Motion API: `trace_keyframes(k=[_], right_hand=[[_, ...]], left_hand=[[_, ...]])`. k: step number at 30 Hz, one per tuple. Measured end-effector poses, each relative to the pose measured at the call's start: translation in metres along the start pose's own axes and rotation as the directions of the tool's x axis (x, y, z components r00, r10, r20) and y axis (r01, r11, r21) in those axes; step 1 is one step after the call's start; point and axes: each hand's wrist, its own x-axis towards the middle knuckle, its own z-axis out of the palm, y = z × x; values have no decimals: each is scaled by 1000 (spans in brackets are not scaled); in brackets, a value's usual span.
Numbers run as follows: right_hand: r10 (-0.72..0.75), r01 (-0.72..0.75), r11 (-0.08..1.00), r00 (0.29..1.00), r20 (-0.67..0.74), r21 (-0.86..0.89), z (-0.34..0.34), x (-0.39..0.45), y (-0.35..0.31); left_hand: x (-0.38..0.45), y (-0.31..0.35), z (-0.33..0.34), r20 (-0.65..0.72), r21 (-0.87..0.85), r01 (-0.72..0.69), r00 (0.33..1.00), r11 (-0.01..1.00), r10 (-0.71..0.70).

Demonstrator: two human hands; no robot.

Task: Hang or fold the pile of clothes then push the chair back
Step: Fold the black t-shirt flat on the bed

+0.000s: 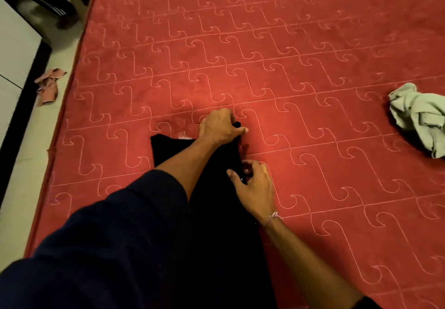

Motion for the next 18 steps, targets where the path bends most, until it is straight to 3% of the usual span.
trace_keyframes(k=[7,12,18], right_hand=[[146,-157,983,982,117,93,-3,30,10],[185,-199,977,971,153,82,-6,36,12],[166,-178,981,976,138,73,-8,40,17]], left_hand=[[18,12,1,119,49,89,988,995,-94],[29,2,0,83,-228,171,984,959,-156],[25,-19,14,1,-365,125,991,922,-134]])
